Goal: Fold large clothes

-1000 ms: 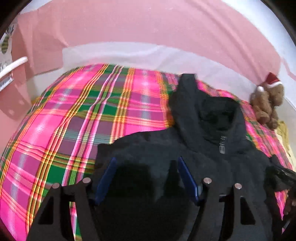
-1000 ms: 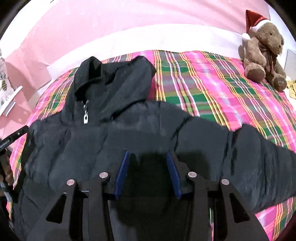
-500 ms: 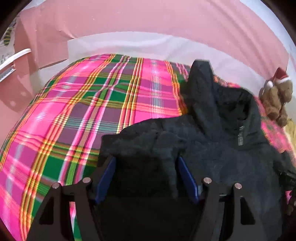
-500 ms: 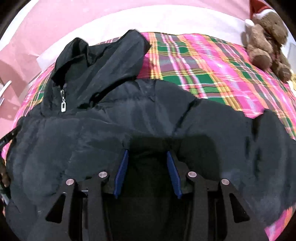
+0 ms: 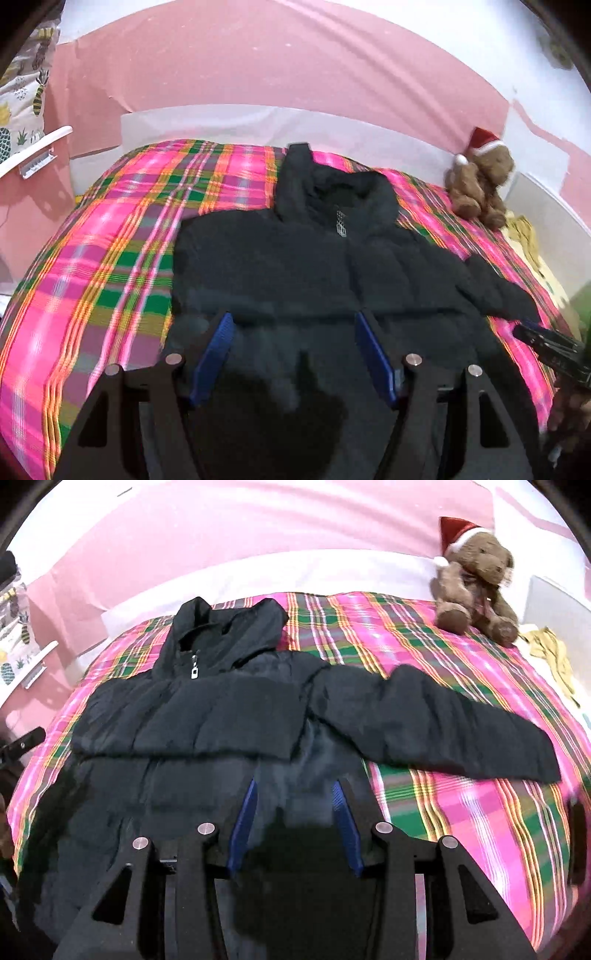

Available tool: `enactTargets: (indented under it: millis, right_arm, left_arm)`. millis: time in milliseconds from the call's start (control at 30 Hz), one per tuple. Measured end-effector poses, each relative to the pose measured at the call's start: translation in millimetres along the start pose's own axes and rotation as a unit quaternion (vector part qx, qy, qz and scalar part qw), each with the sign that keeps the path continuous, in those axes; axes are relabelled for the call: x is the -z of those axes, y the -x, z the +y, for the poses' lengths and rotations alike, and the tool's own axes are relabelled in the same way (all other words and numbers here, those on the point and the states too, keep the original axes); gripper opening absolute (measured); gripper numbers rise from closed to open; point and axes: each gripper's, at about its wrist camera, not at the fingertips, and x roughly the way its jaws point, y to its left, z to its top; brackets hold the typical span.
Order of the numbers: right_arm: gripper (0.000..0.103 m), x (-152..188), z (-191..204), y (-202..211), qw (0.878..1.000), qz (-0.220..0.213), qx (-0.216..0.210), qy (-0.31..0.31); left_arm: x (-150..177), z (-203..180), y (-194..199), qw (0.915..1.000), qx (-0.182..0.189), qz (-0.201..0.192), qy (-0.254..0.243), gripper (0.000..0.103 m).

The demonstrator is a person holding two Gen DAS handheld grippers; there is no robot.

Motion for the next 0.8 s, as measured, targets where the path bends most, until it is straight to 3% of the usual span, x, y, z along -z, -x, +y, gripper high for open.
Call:
enactTargets:
  millis: [333, 533, 800]
  right_arm:
    - [0.044, 48, -12, 68, 0.999, -0.019, -0.002, -0.028]
    - [0.049, 51, -33, 81, 0.998, -0.028, -0.014, -0.058]
    - [0.057, 43, -86, 67, 0.994, -0.026, 0.000, -0.110]
  left_arm:
    - [44, -31, 51, 0.9998, 0.019, 0.010, -0.001, 0.070]
    - [42, -48, 61, 0.9997, 0.021, 0.000, -0.013, 0.071]
    - [23, -60, 37, 0.9994, 0.018, 0.004, -0.028, 0.071]
